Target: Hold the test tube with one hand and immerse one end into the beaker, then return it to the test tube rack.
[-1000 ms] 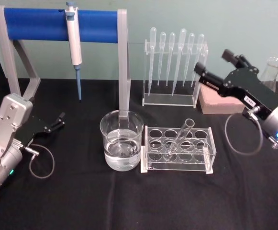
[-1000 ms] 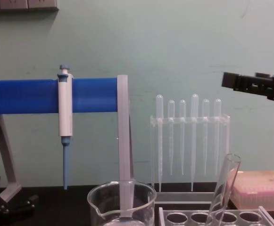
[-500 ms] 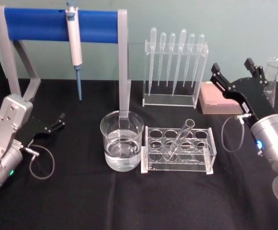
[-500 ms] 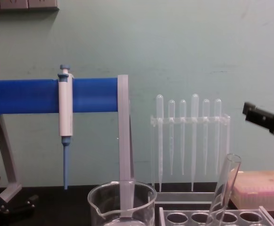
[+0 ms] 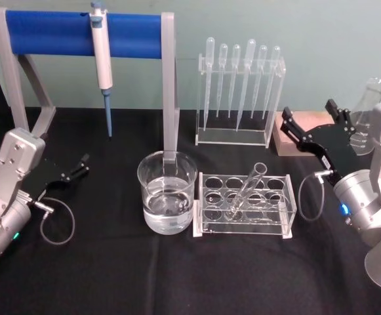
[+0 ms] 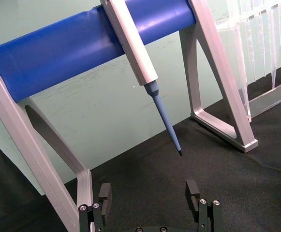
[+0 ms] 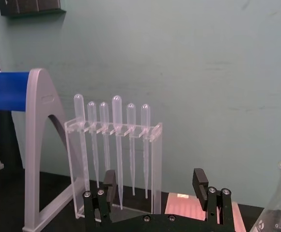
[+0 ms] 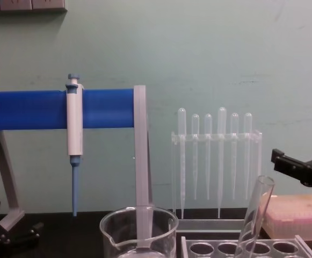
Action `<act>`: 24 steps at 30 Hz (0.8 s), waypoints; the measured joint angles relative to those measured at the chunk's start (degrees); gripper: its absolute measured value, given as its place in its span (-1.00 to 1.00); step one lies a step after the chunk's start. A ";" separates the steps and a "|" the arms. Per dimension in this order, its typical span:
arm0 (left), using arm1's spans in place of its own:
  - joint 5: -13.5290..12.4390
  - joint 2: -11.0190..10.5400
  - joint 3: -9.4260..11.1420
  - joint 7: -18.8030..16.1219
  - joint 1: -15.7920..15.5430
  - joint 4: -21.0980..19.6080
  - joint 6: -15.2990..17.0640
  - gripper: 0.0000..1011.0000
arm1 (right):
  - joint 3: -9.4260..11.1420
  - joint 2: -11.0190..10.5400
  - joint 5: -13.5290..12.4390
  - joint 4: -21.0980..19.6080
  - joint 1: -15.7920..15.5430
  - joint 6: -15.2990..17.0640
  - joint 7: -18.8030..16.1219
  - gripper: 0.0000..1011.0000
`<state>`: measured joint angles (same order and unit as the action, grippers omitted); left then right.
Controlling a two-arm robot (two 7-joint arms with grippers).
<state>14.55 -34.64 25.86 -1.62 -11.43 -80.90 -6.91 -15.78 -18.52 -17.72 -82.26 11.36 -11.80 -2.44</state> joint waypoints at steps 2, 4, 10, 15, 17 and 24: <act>0.00 0.00 0.00 0.00 0.00 0.00 0.00 0.98 | 0.00 0.00 -0.01 -0.01 0.00 0.01 0.00 0.98; 0.00 0.00 0.00 0.00 0.00 0.00 0.00 0.98 | 0.00 -0.02 -0.06 -0.06 -0.02 0.01 0.02 0.98; 0.00 0.00 0.00 -0.01 0.00 0.00 0.00 0.98 | 0.02 -0.04 -0.17 -0.19 -0.04 0.04 0.04 0.98; 0.00 0.00 0.00 0.00 0.00 0.00 0.00 0.98 | 0.04 -0.06 -0.29 -0.27 -0.07 0.07 0.05 0.98; 0.00 0.00 0.00 0.00 0.00 0.00 0.00 0.98 | 0.05 -0.07 -0.31 -0.29 -0.08 0.08 0.05 0.98; 0.00 0.00 0.00 0.00 0.00 0.00 0.00 0.98 | 0.08 -0.08 -0.39 -0.34 -0.11 0.10 0.05 0.98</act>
